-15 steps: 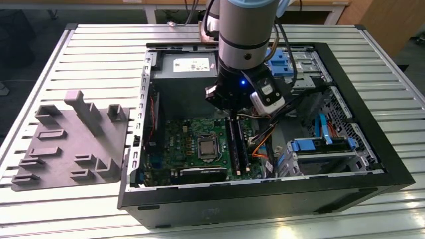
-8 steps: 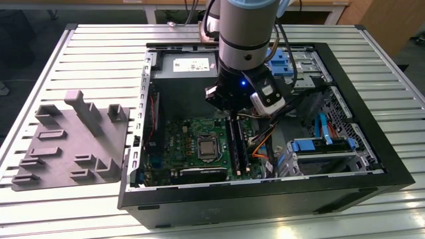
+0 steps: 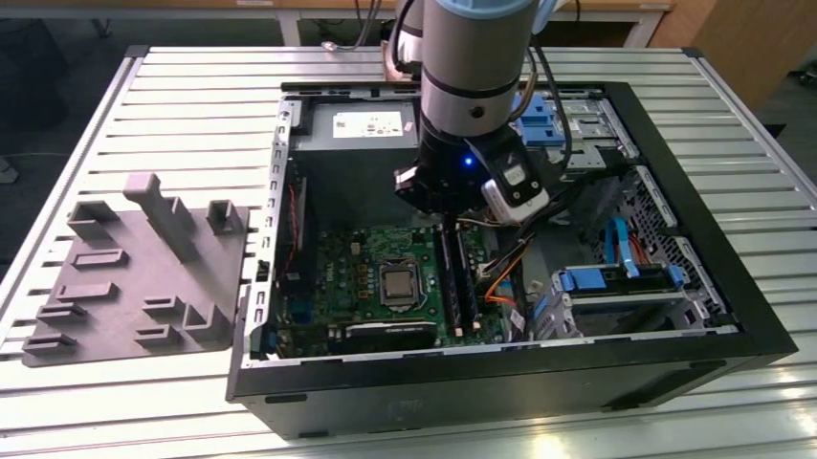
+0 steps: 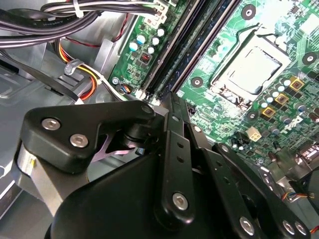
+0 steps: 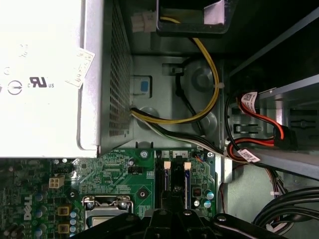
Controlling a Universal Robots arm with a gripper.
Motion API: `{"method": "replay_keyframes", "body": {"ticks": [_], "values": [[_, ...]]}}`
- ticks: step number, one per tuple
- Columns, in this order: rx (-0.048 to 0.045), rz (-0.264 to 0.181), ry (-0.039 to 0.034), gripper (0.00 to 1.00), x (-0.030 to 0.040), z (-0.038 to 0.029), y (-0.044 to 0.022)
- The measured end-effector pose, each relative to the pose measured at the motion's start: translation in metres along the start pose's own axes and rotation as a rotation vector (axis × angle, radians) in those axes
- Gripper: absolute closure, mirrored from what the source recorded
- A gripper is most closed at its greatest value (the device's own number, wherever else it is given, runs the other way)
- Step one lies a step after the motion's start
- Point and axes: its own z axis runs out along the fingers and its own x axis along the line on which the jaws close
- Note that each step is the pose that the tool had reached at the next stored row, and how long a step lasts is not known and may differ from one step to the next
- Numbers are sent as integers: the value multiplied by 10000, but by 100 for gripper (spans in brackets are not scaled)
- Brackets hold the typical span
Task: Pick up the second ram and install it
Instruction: 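Press down the second ram until it locks into place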
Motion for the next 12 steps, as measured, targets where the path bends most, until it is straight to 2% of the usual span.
{"method": "replay_keyframes", "body": {"ticks": [6,8,12], "values": [[0,0,0,89,0,-1,-12],[0,0,0,89,-1,-3,-45],[1,-1,0,89,-1,-4,-52]]}}
